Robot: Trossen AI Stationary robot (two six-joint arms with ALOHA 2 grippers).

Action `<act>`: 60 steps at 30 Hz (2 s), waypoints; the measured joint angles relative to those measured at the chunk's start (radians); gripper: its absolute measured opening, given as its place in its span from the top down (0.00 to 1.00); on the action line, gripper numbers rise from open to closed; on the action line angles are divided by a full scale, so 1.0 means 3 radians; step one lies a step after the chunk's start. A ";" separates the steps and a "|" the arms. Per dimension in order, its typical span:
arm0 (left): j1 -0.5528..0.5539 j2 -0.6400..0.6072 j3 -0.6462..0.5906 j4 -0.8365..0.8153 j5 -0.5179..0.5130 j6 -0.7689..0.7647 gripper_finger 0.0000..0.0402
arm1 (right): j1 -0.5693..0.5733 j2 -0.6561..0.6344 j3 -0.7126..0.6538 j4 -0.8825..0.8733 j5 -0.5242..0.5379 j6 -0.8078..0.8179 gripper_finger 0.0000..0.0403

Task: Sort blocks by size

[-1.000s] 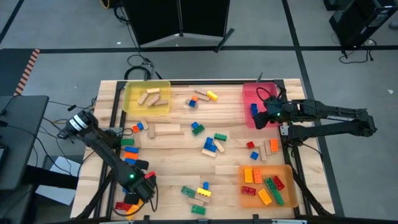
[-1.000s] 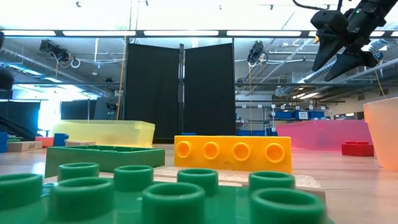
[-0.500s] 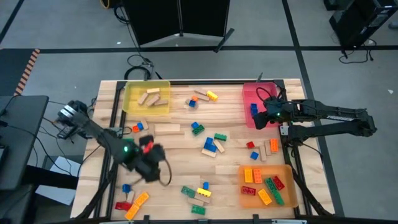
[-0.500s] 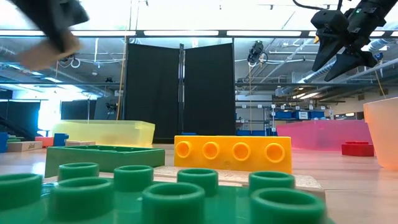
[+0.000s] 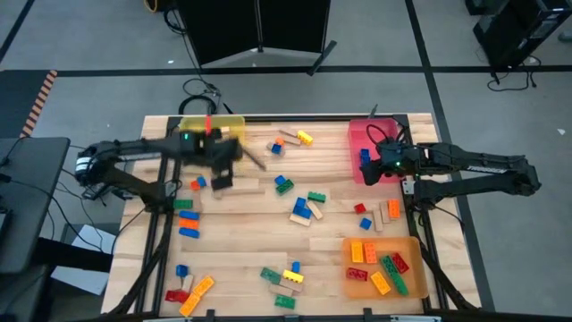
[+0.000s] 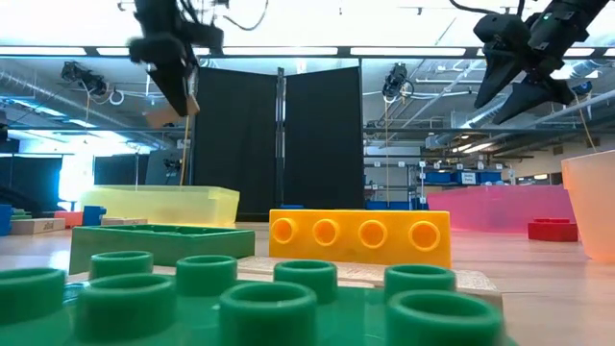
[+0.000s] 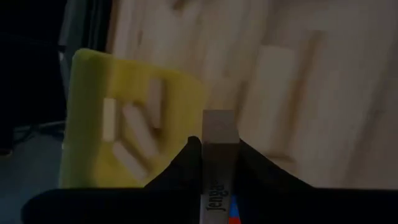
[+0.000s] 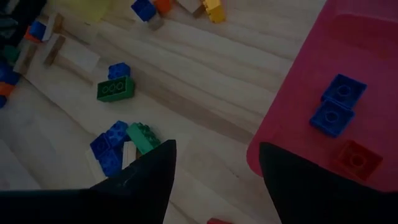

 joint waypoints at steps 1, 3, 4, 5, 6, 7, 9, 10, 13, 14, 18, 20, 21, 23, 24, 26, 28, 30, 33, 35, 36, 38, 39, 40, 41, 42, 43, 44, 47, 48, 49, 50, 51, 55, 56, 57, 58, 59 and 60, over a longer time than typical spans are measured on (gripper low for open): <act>0.0189 0.0024 0.0000 0.0097 0.0082 0.0183 0.85 | 0.0000 0.0011 0.0000 0.0020 0.0000 0.0000 0.39; 0.0531 0.0095 0.0000 0.0282 0.0226 0.0564 0.85 | 0.0000 0.0041 0.0000 0.0082 0.0000 0.0000 0.39; 0.0690 0.0135 0.0000 0.0372 0.0300 0.0749 0.85 | 0.0000 0.0056 0.0000 0.0110 0.0000 0.0000 0.39; 0.0829 0.0176 0.0000 0.0450 0.0358 0.0928 0.85 | 0.0000 0.0074 0.0000 0.0140 0.0000 0.0000 0.39; 0.0958 0.0233 0.0001 0.0489 0.0403 0.1102 0.85 | 0.0000 0.0088 0.0000 0.0173 0.0000 0.0000 0.39; 0.1079 0.0300 0.0001 0.0508 0.0449 0.1258 0.85 | 0.0000 0.0105 0.0000 0.0197 0.0000 0.0000 0.39; 0.1299 0.0455 0.0001 0.0532 0.0559 0.1517 0.85 | -0.0001 0.0134 0.0000 0.0233 0.0000 0.0001 0.39; 0.1403 0.0544 0.0001 0.0545 0.0631 0.1612 0.85 | -0.0001 0.0154 0.0000 0.0255 0.0000 0.0001 0.39; 0.1651 0.0825 0.0001 0.0617 0.0852 0.1757 0.85 | -0.0001 0.0215 0.0000 0.0344 0.0000 0.0001 0.40; 0.1707 0.0924 0.0001 0.0633 0.0894 0.1779 0.85 | -0.0001 0.0237 0.0000 0.0376 0.0000 0.0001 0.40; 0.1822 0.1265 0.0001 0.0645 0.0927 0.1834 0.85 | -0.0005 0.0345 0.0000 0.0453 0.0000 0.0031 0.39; 0.1834 0.1406 0.0001 0.0646 0.0955 0.1939 0.85 | -0.0006 0.0400 0.0000 0.0467 0.0000 0.0075 0.39; 0.1833 0.1466 0.0001 0.0658 0.0958 0.1977 0.85 | -0.0008 0.0428 0.0000 0.0465 0.0000 0.0091 0.40; 0.1829 0.1572 0.0001 0.0687 0.0964 0.2079 0.85 | -0.0008 0.0481 0.0000 0.0465 0.0000 0.0100 0.40; 0.1827 0.1615 0.0001 0.0692 0.0982 0.2114 0.85 | -0.0008 0.0508 0.0000 0.0466 0.0000 0.0102 0.40; 0.1829 0.1690 0.0000 0.0716 0.1038 0.2124 0.83 | -0.0008 0.0554 0.0000 0.0468 0.0000 0.0102 0.40; 0.1831 0.1737 0.0000 0.0726 0.1078 0.2125 0.79 | -0.0008 0.0583 0.0000 0.0475 0.0000 0.0103 0.40; 0.1830 0.1754 0.0000 0.0742 0.1077 0.2126 0.73 | -0.0008 0.0600 0.0000 0.0500 0.0000 0.0141 0.39; 0.1830 0.1754 0.0000 0.0811 0.1074 0.2119 0.66 | -0.0021 0.0600 0.0000 0.0502 0.0000 0.0160 0.40; 0.1830 0.1754 0.0005 0.0790 0.1073 0.2119 0.64 | -0.0040 0.0596 0.0000 0.0501 0.0000 0.0160 0.40; 0.1830 0.1754 0.0021 0.0772 0.1071 0.2118 0.63 | -0.0056 0.0596 0.0000 0.0503 0.0000 0.0159 0.40; 0.1830 0.1754 0.0074 0.0744 0.1069 0.2115 0.63 | -0.0086 0.0596 0.0000 0.0500 0.0000 0.0157 0.40; 0.1830 0.1754 0.0119 0.0709 0.1069 0.2110 0.63 | -0.0102 0.0596 0.0000 0.0501 0.0000 0.0155 0.40; 0.1830 0.1754 0.0180 0.0649 0.1069 0.2107 0.62 | -0.0117 0.0596 0.0000 0.0500 0.0000 0.0155 0.40; 0.1830 0.1754 0.0251 0.0578 0.1069 0.2105 0.62 | -0.0130 0.0595 0.0000 0.0500 0.0000 0.0154 0.39; 0.1830 0.1754 0.0332 0.0510 0.1069 0.2101 0.62 | -0.0142 0.0595 0.0000 0.0500 0.0000 0.0154 0.39; 0.1830 0.1754 0.0419 0.0441 0.1069 0.2077 0.62 | -0.0152 0.0595 0.0000 0.0500 0.0000 0.0153 0.39; 0.1830 0.1754 0.0508 0.0373 0.1069 0.2031 0.62 | -0.0161 0.0595 0.0000 0.0500 -0.0002 0.0152 0.39; 0.1830 0.1754 0.0800 0.0170 0.1068 0.1772 0.62 | -0.0168 0.0594 0.0000 0.0497 -0.0011 0.0147 0.39; 0.1830 0.1754 0.0895 0.0098 0.1068 0.1658 0.62 | -0.0168 0.0594 0.0000 0.0495 -0.0013 0.0125 0.39; 0.1830 0.1754 0.0990 0.0013 0.1068 0.1527 0.62 | -0.0168 0.0594 0.0000 0.0491 -0.0013 0.0085 0.39; 0.1828 0.1754 0.1077 -0.0064 0.1070 0.1375 0.62 | -0.0168 0.0594 0.0000 0.0483 -0.0014 0.0061 0.39; 0.1819 0.1751 0.1159 -0.0136 0.1069 0.1214 0.62 | -0.0168 0.0594 0.0000 0.0465 -0.0016 0.0045 0.39; 0.1737 0.1627 0.1326 -0.0254 0.1087 0.0477 0.64 | -0.0168 0.0594 0.0000 0.0338 -0.0145 -0.0005 0.40; 0.1699 0.1567 0.1328 -0.0248 0.1137 0.0386 0.64 | -0.0168 0.0594 0.0000 0.0300 -0.0201 -0.0035 0.40; 0.1659 0.1502 0.1328 -0.0255 0.1219 0.0340 0.65 | -0.0168 0.0594 0.0000 0.0251 -0.0248 -0.0056 0.39; 0.1615 0.1432 0.1328 -0.0243 0.1307 0.0290 0.65 | -0.0168 0.0594 0.0000 0.0203 -0.0300 -0.0082 0.39; 0.1563 0.1363 0.1328 -0.0207 0.1397 0.0240 0.65 | -0.0168 0.0594 0.0000 0.0154 -0.0344 -0.0104 0.39; 0.1502 0.1302 0.1328 -0.0153 0.1464 0.0171 0.65 | -0.0167 0.0594 0.0000 0.0108 -0.0394 -0.0120 0.39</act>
